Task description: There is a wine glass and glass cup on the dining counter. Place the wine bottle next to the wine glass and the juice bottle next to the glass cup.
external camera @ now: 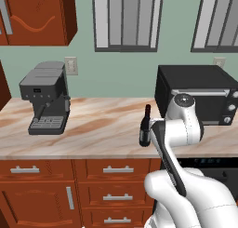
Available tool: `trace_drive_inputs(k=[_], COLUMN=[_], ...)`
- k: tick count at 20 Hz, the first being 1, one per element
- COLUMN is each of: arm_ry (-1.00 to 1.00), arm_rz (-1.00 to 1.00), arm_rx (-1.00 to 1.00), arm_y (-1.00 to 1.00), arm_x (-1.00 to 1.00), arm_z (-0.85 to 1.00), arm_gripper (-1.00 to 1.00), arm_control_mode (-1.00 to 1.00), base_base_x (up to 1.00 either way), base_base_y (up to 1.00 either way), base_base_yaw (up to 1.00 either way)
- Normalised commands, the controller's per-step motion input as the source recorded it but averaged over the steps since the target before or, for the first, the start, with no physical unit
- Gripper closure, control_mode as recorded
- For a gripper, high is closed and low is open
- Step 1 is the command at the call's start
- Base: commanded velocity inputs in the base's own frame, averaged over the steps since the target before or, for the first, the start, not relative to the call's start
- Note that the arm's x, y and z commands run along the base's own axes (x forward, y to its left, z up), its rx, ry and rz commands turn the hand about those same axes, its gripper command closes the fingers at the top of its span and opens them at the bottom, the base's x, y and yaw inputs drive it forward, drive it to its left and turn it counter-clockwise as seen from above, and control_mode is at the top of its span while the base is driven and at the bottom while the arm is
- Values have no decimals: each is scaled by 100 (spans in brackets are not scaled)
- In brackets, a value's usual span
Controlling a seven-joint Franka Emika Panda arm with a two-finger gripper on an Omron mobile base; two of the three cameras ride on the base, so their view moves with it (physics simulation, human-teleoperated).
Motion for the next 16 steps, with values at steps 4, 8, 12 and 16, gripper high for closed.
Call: trace_drive_inputs(k=[4,8,12,16], arm_ry=[0,0,0,0], arm_rz=[5,28,43,48], arm_rx=[0,0,0,1], arm_y=[0,-1,-11,-15], arm_x=[-1,-7,-17,-22], arm_z=[0,5,5,0], arm_gripper=[-100,-100,-100,-100], arm_control_mode=[-100,-100,-100,-100], base_base_x=[0,0,0,0], base_base_y=[0,0,0,0], base_base_yaw=[2,0,0,0])
